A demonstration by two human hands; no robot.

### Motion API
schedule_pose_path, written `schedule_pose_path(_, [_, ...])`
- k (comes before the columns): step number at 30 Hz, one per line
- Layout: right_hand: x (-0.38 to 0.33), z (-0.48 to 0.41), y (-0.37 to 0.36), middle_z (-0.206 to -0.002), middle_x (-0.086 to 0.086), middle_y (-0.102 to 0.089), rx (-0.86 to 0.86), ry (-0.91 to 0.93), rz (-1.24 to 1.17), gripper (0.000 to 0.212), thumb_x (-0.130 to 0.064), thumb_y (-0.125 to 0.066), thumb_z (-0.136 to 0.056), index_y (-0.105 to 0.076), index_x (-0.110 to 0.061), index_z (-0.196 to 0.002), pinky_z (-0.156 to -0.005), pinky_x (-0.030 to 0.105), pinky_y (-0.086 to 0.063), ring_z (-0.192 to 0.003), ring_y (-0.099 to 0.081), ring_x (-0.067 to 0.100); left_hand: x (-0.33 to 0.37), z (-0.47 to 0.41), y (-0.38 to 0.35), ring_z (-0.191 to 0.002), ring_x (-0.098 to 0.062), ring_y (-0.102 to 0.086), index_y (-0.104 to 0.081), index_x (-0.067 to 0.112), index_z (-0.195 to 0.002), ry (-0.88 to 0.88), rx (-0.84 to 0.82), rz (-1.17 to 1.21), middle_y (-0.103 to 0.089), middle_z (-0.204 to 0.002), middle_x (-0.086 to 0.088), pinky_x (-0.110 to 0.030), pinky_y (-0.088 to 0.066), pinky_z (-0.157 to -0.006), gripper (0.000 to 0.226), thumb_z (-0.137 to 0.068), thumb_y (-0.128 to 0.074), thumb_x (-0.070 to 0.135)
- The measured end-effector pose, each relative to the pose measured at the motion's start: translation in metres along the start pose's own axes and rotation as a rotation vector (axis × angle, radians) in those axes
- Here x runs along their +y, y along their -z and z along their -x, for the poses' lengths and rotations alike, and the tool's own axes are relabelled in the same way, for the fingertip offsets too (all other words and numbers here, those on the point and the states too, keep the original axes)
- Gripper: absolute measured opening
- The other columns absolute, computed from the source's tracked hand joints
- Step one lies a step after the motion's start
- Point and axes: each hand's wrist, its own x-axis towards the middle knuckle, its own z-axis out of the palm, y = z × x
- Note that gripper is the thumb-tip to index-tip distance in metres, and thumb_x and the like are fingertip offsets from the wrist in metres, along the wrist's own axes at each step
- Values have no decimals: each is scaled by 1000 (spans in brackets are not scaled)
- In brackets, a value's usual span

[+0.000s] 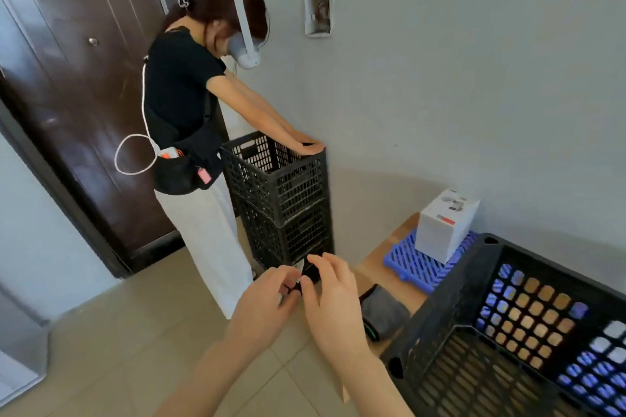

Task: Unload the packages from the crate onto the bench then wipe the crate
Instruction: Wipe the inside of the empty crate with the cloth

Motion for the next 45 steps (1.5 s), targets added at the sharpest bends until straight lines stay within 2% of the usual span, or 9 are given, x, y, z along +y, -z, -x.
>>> schedule_pose_path(8, [41,-35,-43,-150,-1,-25,122,-370,65,50,-36,-46,-97,-32,-27,-145,-109,35,-32,-136,-27,19,-57,-65,-69,-117,3,-46,-52,23,-136,-49,-209,-52,-48,-135,11,-8,-31,-95,48,-91,-67,28])
schedule_pose_path(13, [68,-55,-69,-156,-1,-16,223,-687,88,51,-36,-44,-97,-30,-31,-146,-113,35,-26,-142,-19,20,-84,-113,-133,-146,-17,-26,-32,20,-149,-161,-492,-166,-21,-159,1,-24,-22,-114,61,-95,-58,27])
schedule_pose_path(18, [128,-67,-94,-156,-3,-18,245,-969,83,53,-35,-44,-98,-25,-32,-148,-112,32,-28,-140,-24,20,-105,-143,-198,-134,-30,-42,-47,15,-142,-244,-704,-151,-36,-151,-6,-34,-36,-108,70,-83,-41,52])
schedule_pose_path(21, [170,-65,-110,-154,-3,-26,248,-1046,17,55,-24,-46,-98,-25,-28,-149,-113,31,-26,-138,-28,20,-122,-156,-233,-120,-34,-53,-52,18,-139,-391,-745,-145,-49,-141,-9,-39,-45,-99,60,-84,-53,42])
schedule_pose_path(27, [211,-50,-131,-160,-5,-10,-20,-1021,384,66,-23,-47,-96,-13,-28,-153,-117,32,-21,-145,-14,17,-140,-164,-267,-126,-31,-53,-51,21,-138,-692,-817,-192,-45,-150,-3,-41,-58,-82,84,-61,-84,28])
schedule_pose_path(31, [213,-36,-141,-156,-2,-28,-100,-962,560,69,-19,-62,-83,-36,-28,-146,-98,41,-45,-138,-34,22,-146,-160,-272,-131,-27,-45,-62,18,-127,-791,-763,-202,-48,-148,-4,-40,-54,-92,75,-56,-86,27])
schedule_pose_path(35, [209,-25,-146,-115,-2,-67,-90,-865,695,64,-24,-86,-48,-70,-28,-110,-64,33,-53,-93,-64,18,-148,-153,-266,-113,-28,-62,-68,20,-105,-789,-744,-209,-62,-127,-6,-39,-55,-88,61,-49,-90,19])
schedule_pose_path(41, [178,9,-170,-79,-8,-61,-135,-722,696,49,-21,-89,-41,-67,-27,-84,-58,27,-49,-70,-59,15,-159,-118,-232,-71,-20,-62,-66,20,-79,-846,-704,-248,-62,-89,-1,-29,-47,-53,45,-40,-88,14])
schedule_pose_path(45, [152,27,-179,-60,-14,-55,-198,-679,710,43,-29,-86,-27,-61,-31,-63,-57,20,-48,-59,-55,10,-173,-86,-206,-61,-17,-58,-62,21,-79,-827,-733,-217,-56,-82,3,-26,-43,-44,49,-39,-91,17])
